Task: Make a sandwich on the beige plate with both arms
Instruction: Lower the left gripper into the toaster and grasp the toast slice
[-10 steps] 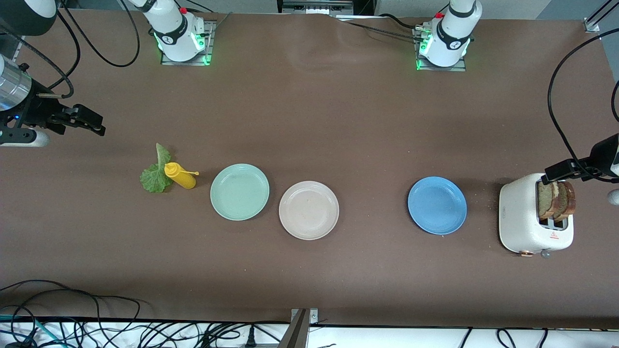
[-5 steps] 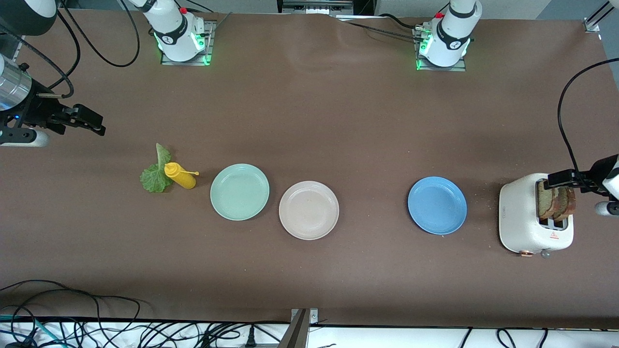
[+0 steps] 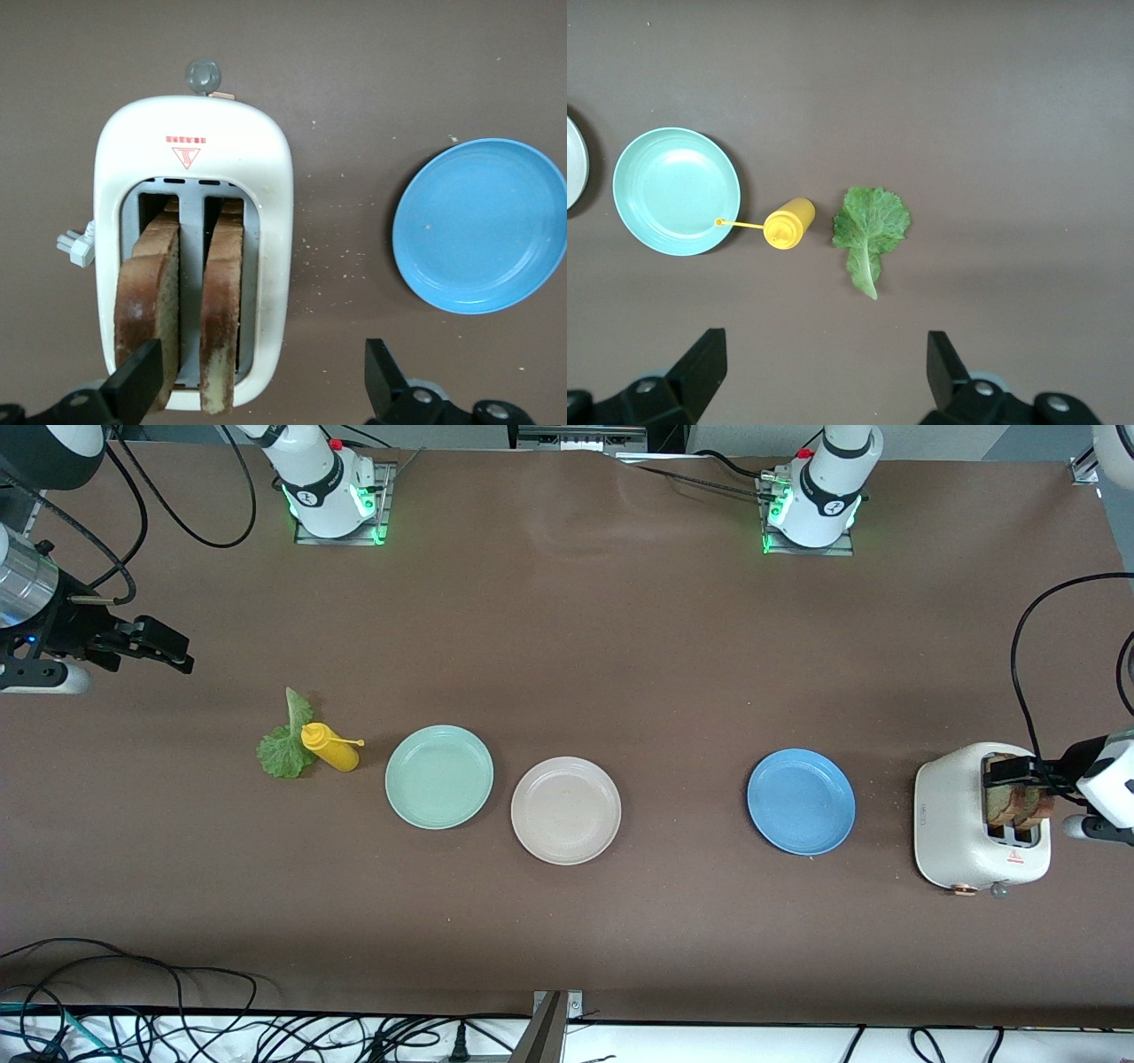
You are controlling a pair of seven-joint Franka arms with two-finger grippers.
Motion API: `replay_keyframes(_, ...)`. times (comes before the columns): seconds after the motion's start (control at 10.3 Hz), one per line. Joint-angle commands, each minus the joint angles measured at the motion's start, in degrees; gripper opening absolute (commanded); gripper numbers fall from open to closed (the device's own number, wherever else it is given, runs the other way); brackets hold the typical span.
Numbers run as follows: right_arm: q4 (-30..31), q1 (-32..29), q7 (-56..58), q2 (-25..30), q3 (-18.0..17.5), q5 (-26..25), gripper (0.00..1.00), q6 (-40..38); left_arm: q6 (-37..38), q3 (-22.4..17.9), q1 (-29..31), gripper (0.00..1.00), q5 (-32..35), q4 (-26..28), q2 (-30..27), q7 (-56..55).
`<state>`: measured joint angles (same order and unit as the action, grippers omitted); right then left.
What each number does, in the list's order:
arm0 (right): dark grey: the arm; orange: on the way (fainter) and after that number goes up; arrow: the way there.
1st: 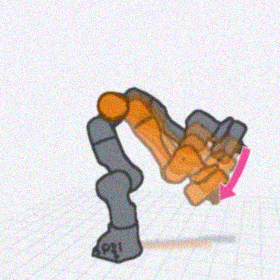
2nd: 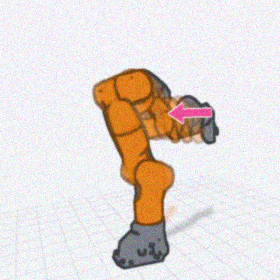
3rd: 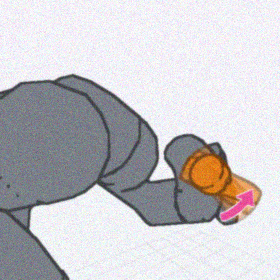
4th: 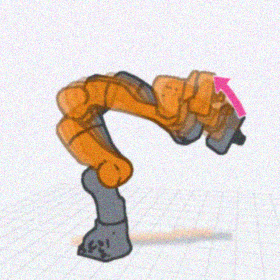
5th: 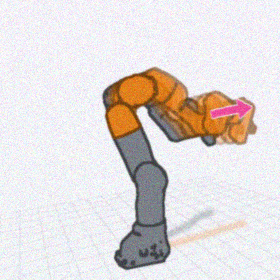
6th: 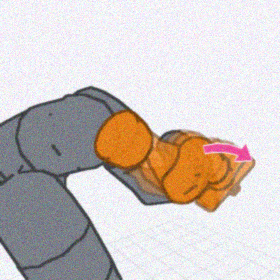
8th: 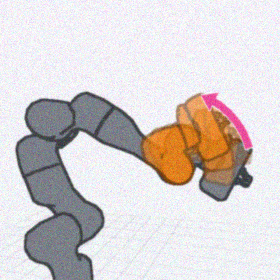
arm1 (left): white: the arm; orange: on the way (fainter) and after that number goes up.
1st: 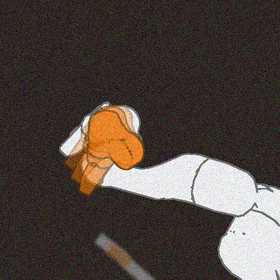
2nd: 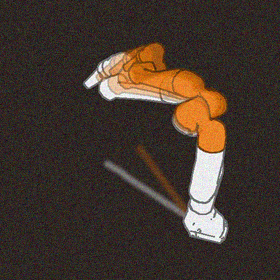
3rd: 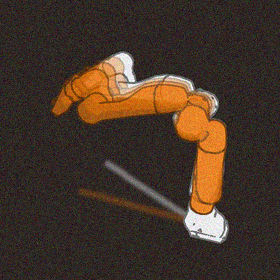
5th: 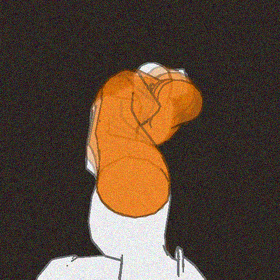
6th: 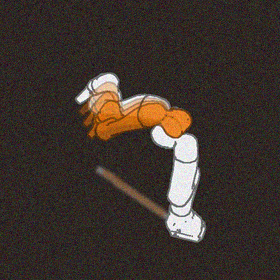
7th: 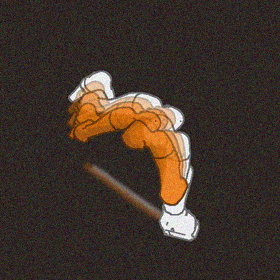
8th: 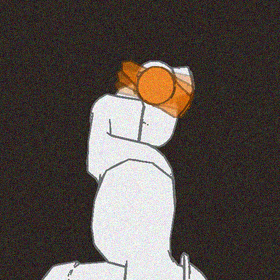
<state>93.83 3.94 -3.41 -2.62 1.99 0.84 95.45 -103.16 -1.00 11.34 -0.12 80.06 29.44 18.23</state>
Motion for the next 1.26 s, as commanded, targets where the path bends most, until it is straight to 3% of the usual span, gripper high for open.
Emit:
replay_keyframes(0.0, 0.8, 0.1, -0.1, 1.2, -0.1, -0.7, 1.00, -0.4, -0.4, 0.0, 0.0, 1.00, 2.6, -0.8, 1.4, 1.3)
replay_keyframes(0.39, 0.7, 0.2, -0.4, 1.2, -0.5, -0.7, 1.00, -0.3, -0.6, 0.1, -0.5, 1.00, 2.7, -0.8, 2.2, 1.2)
replay_keyframes(0.68, 0.7, 0.1, -0.4, 1.2, -0.5, -0.7, 1.00, -0.3, -0.6, 0.0, -0.4, 0.90, 3.1, -0.6, 2.4, 1.2)
replay_keyframes(0.87, 0.7, 0.1, -0.5, 1.2, -0.5, -0.7, 1.00, -0.3, -0.6, 0.0, -0.4, 0.75, 3.1, -0.5, 2.8, 1.2)
replay_keyframes(1.16, 0.7, 0.1, -0.4, 1.2, -0.5, -0.7, 1.00, -0.4, -0.5, -0.1, 0.1, 0.28, 3.0, -0.6, 2.9, 1.2)
